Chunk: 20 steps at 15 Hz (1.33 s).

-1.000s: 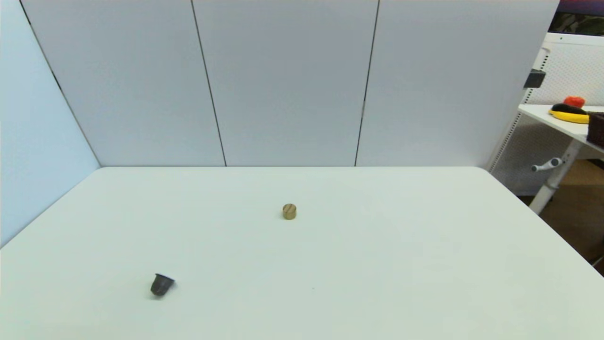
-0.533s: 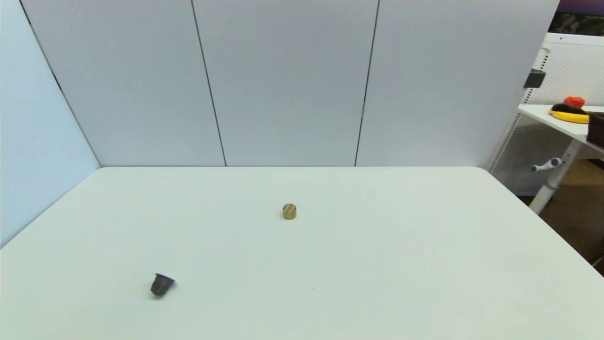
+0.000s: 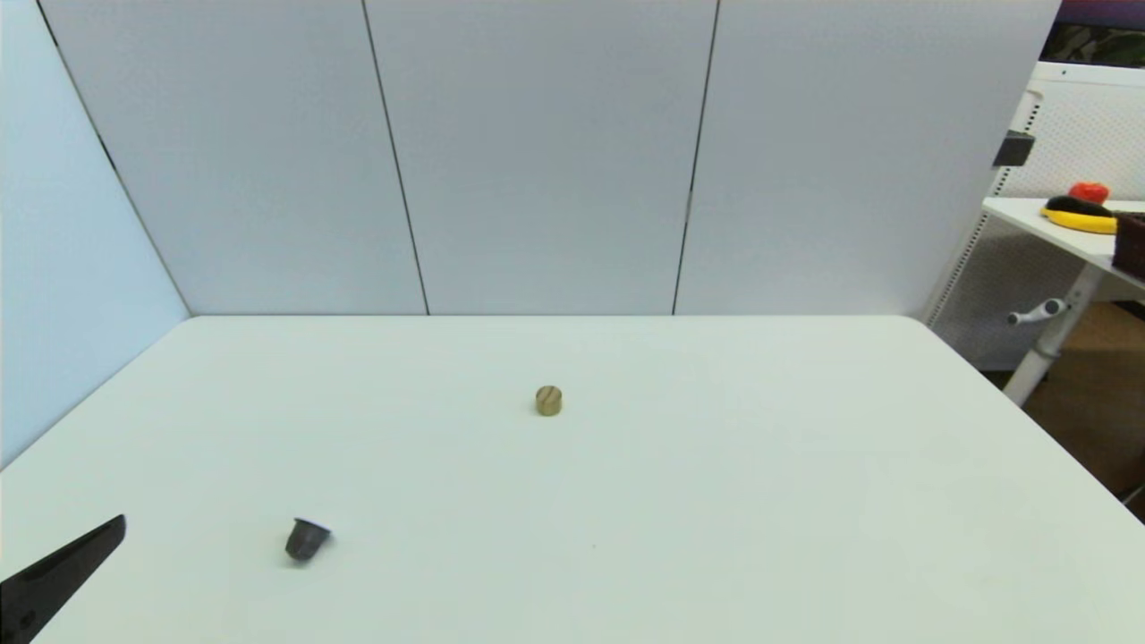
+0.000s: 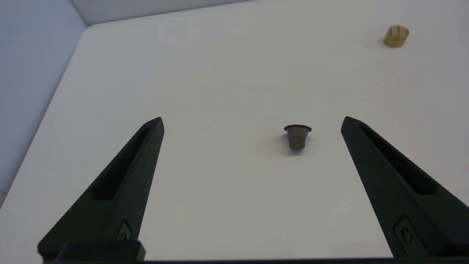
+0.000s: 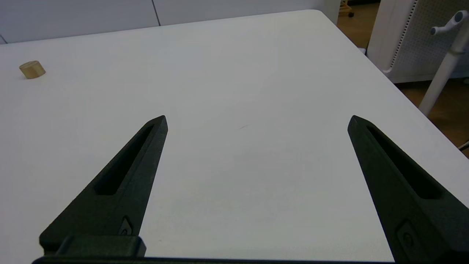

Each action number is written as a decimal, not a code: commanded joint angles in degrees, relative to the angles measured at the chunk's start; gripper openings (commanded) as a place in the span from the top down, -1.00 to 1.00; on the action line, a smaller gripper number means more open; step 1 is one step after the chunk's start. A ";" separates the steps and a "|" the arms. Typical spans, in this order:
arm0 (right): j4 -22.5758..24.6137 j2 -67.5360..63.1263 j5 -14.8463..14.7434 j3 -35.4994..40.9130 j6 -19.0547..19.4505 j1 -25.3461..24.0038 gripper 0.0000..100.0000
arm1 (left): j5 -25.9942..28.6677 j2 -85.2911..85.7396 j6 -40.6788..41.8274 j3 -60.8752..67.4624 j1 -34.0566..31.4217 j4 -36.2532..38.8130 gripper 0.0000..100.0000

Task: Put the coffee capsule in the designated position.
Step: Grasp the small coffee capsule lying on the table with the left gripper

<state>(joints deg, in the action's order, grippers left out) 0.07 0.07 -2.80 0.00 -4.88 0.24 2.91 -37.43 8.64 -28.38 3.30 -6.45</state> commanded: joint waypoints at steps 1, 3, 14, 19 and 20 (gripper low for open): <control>0.01 -0.07 -0.01 0.00 -0.05 0.02 -1.00 | 5.96 -15.57 1.38 -8.89 1.71 -12.27 -1.00; 0.01 -0.07 -0.10 0.09 -0.05 0.02 -1.00 | 9.57 -19.44 1.55 -15.13 1.88 -24.23 -1.00; 0.01 -0.07 -0.01 0.09 -0.05 0.02 -1.00 | 11.06 -39.92 8.93 -24.62 2.41 -33.28 -1.00; 0.01 -0.07 -0.10 0.09 -0.05 0.02 -1.00 | 10.97 -46.51 9.37 -25.32 2.76 -30.64 -1.00; 0.01 -0.07 -0.01 0.09 -0.05 0.02 -1.00 | 10.89 -47.74 9.37 -25.32 2.76 -29.76 -1.00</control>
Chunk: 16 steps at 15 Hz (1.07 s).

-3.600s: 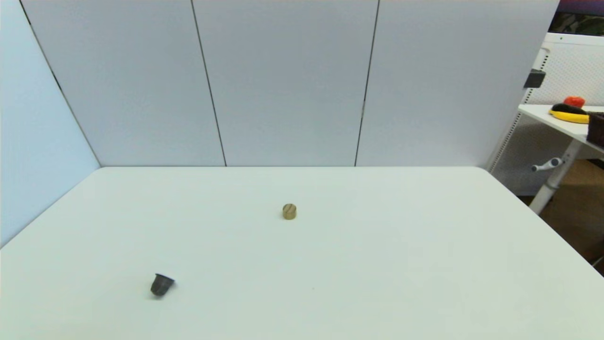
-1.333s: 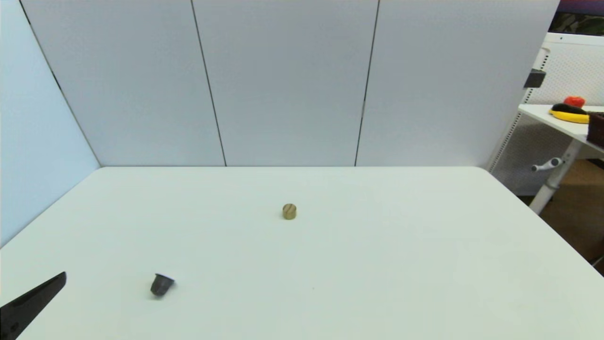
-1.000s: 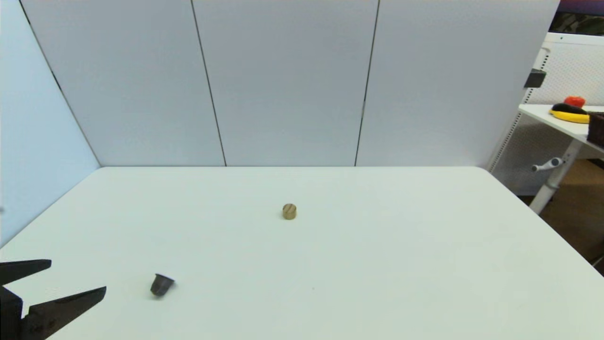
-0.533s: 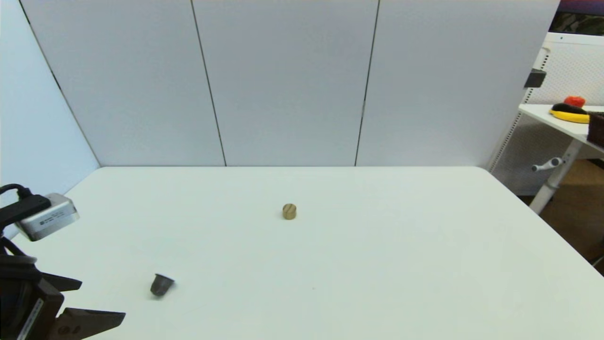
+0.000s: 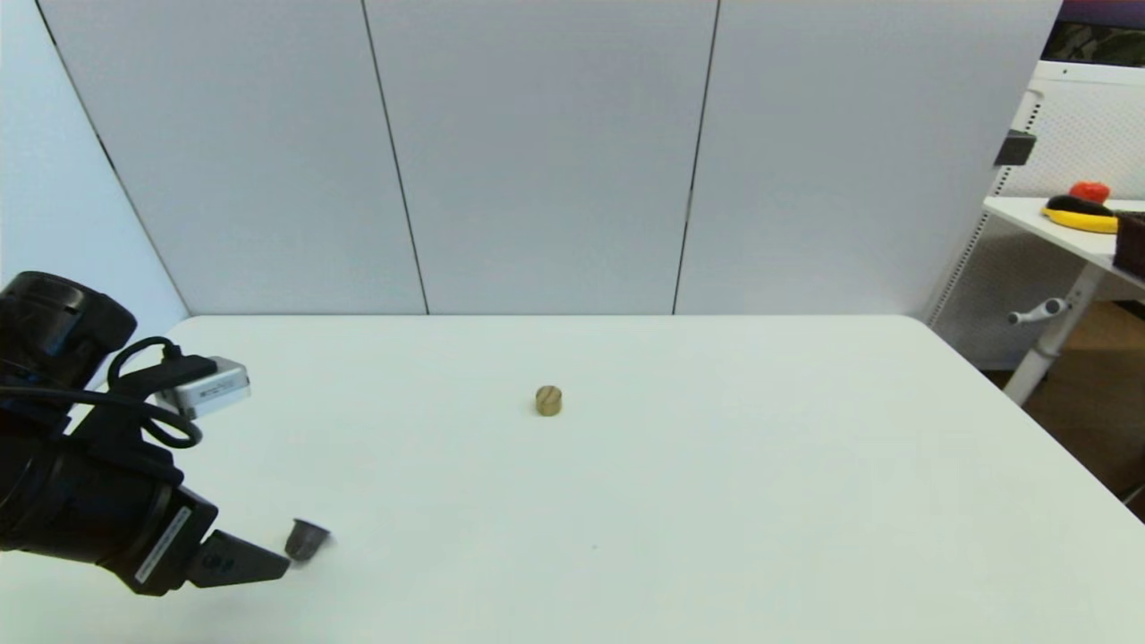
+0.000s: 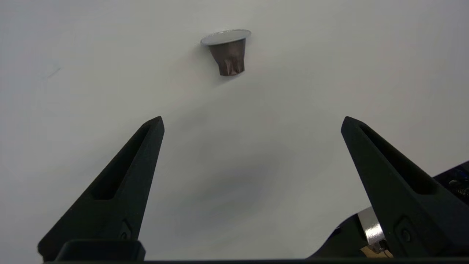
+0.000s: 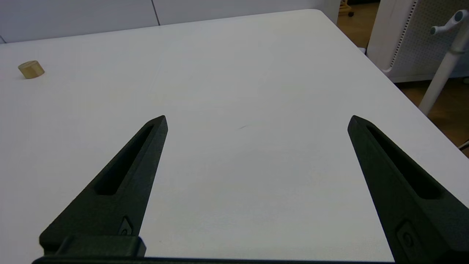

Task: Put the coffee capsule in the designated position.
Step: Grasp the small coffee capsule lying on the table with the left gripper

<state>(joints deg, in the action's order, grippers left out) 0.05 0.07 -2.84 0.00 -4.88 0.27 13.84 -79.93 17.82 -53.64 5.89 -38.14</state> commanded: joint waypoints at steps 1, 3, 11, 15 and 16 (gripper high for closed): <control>-0.05 -0.07 0.03 0.00 -0.05 0.00 -1.00 | -0.13 -6.20 0.19 -0.06 0.18 3.16 -1.00; 0.04 -0.07 -0.06 0.09 -0.05 0.00 -1.00 | -0.39 -8.22 0.11 0.11 0.18 6.15 -1.00; 0.04 -0.07 0.03 0.09 -0.05 0.00 -1.00 | -2.67 -10.07 -0.42 2.31 0.18 10.02 -1.00; 0.04 -0.07 0.03 0.09 -0.05 0.00 -1.00 | -2.67 -10.07 -0.60 6.00 0.18 14.77 -1.00; 0.04 -0.07 0.03 0.09 -0.05 0.00 -1.00 | -2.67 -9.98 -0.77 6.18 0.18 14.77 -1.00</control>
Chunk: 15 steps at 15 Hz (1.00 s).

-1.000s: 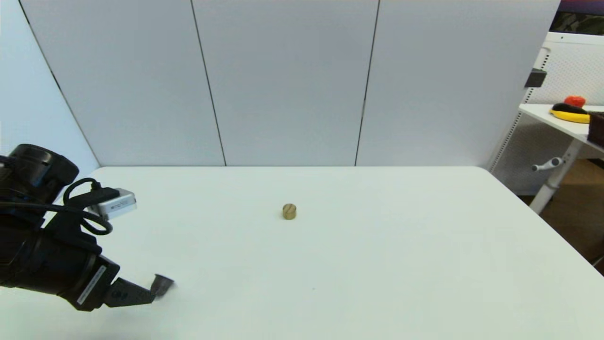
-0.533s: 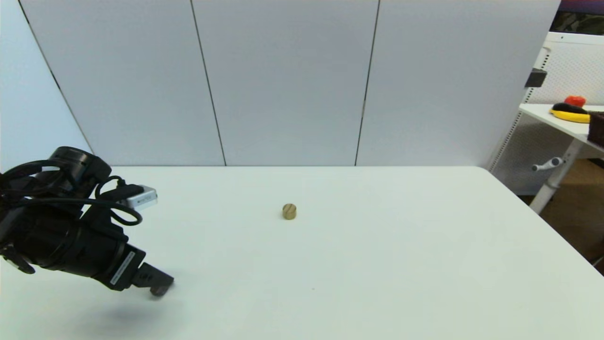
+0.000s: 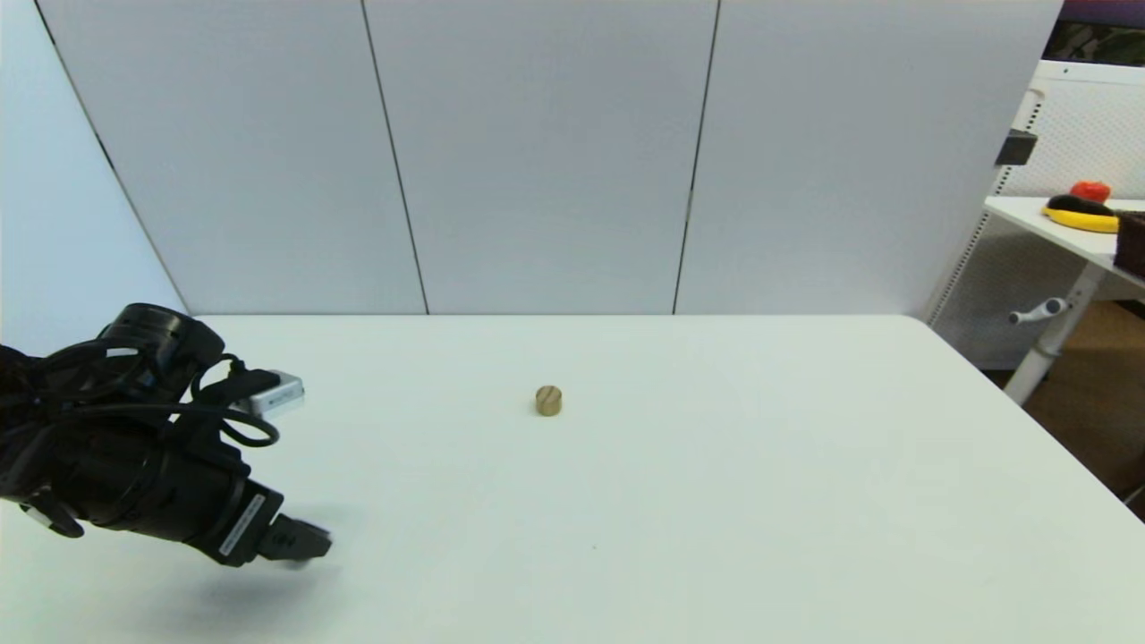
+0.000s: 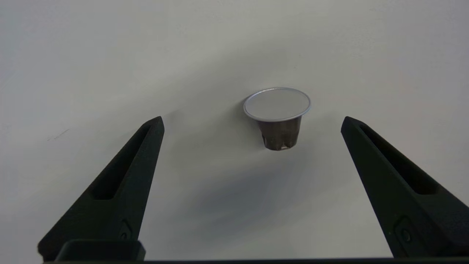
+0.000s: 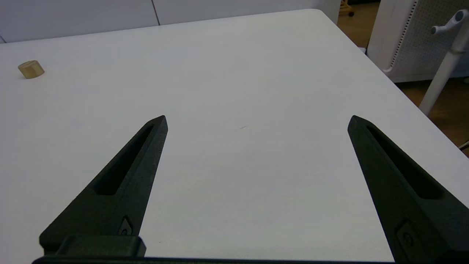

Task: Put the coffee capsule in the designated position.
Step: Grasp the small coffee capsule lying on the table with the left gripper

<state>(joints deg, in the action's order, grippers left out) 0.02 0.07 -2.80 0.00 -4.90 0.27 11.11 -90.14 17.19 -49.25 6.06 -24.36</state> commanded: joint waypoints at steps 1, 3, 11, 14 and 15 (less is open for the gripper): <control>0.06 -0.07 -0.10 0.09 -0.02 0.00 -1.00 | -0.03 0.23 -0.14 2.05 0.01 0.98 -1.00; -0.02 -0.07 -0.01 0.00 -0.02 0.00 -1.00 | -1.09 0.23 -0.14 2.23 0.18 1.07 -1.00; 0.06 -0.07 -0.01 0.09 -0.02 0.00 -1.00 | -3.11 0.58 -0.84 2.49 1.15 1.15 -1.00; 0.06 -0.07 -0.10 0.09 -0.02 0.00 -1.00 | -3.20 0.49 -3.74 2.49 3.26 1.15 -1.00; 0.06 -0.07 -0.01 0.00 -0.02 0.00 -1.00 | -3.20 0.40 -3.83 2.49 3.43 1.51 -1.00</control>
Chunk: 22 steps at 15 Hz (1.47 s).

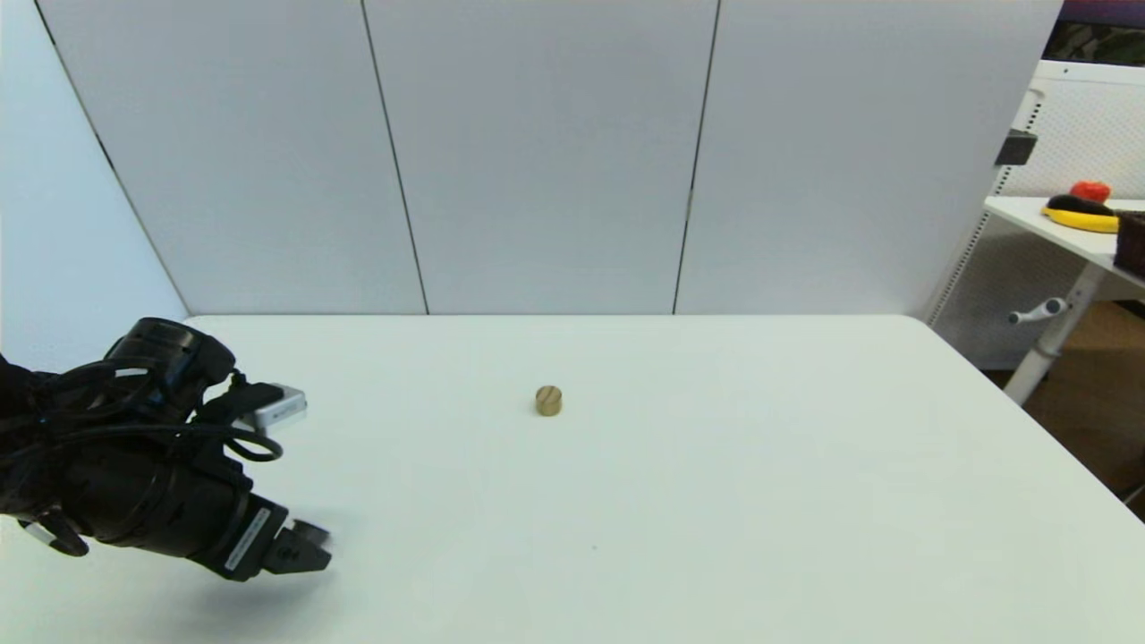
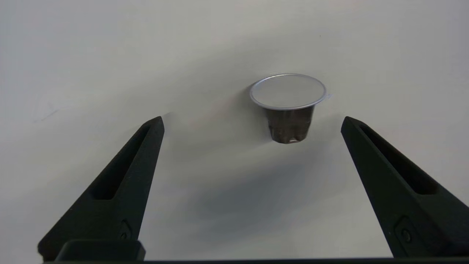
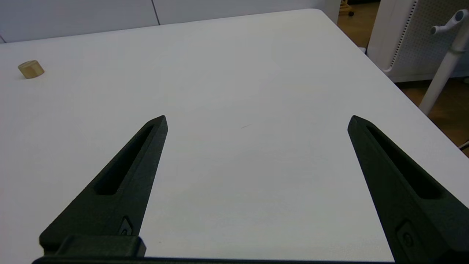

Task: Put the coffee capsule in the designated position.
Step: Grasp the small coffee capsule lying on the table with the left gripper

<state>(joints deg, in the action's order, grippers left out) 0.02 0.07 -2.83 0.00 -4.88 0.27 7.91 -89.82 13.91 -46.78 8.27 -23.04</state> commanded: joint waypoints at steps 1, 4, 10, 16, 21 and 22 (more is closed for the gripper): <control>0.06 -0.07 0.02 0.00 -0.05 0.00 -1.00 | 0.09 0.00 -0.55 0.02 1.31 0.28 -1.00; 0.06 -0.07 0.02 0.09 -0.05 0.00 -1.00 | 0.00 -0.09 -0.55 0.11 1.40 0.28 -1.00; 0.06 -0.07 0.02 0.09 -0.05 0.00 -1.00 | 0.00 -0.09 -0.55 0.11 1.49 0.36 -1.00; 0.06 -0.07 0.02 0.09 -0.05 0.00 -1.00 | 0.09 -0.71 -0.55 0.63 1.67 1.16 1.00; 0.06 -0.07 0.02 0.09 -0.05 0.00 -1.00 | 0.00 -0.88 -0.64 2.57 1.93 7.31 1.00; 0.06 -0.07 -0.07 0.09 -0.05 0.00 -1.00 | 0.00 -0.79 -0.64 2.57 2.11 7.31 1.00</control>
<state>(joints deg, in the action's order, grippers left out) 0.07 0.07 -2.80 0.00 -4.88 0.27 7.90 -90.73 13.17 -44.40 10.19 -15.52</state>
